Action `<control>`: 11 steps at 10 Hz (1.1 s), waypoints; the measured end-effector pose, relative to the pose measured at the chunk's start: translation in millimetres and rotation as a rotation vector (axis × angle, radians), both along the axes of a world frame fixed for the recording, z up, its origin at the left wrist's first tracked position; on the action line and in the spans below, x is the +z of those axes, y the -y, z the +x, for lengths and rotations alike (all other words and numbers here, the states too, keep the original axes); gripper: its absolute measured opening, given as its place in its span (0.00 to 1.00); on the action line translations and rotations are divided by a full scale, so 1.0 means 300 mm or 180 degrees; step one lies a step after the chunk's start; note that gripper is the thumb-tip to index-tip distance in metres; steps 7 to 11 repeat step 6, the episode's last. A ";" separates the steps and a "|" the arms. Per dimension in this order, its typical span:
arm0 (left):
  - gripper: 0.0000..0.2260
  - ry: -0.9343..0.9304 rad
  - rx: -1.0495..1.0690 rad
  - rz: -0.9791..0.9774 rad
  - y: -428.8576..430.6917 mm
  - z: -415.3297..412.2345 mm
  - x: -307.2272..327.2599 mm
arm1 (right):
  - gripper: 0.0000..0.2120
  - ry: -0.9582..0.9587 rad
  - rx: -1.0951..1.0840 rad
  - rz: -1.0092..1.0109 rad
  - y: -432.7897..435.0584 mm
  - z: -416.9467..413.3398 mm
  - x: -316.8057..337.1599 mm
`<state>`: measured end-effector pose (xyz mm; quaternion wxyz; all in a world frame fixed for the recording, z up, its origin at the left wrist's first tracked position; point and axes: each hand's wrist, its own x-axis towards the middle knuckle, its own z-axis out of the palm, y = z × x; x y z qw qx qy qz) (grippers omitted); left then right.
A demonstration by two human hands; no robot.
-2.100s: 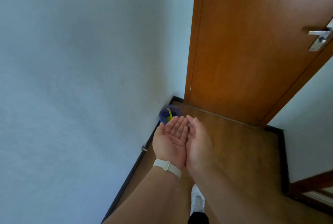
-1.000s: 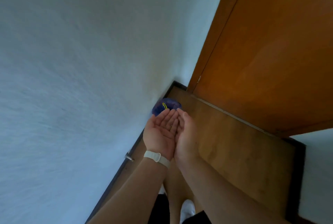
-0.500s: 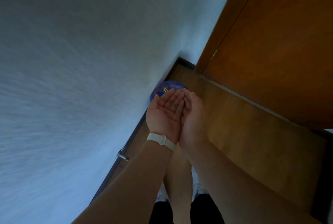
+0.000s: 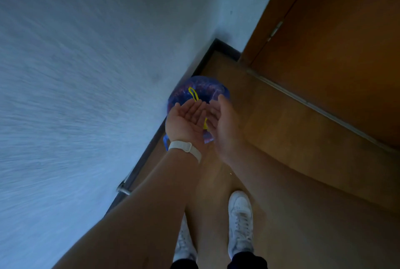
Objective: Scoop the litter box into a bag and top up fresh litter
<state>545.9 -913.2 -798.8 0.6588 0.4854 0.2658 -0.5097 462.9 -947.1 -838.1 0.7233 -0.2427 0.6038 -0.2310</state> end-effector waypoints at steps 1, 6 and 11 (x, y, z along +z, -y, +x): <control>0.18 0.0111 -0.0143 0.0130 0.023 0.062 -0.108 | 0.28 -0.0140 0.0352 -0.0059 0.042 -0.012 -0.021; 0.26 0.0334 -0.1362 0.0602 0.000 0.182 -0.285 | 0.14 -0.0600 0.0493 0.0153 0.098 -0.010 -0.151; 0.26 0.0334 -0.1362 0.0602 0.000 0.182 -0.285 | 0.14 -0.0600 0.0493 0.0153 0.098 -0.010 -0.151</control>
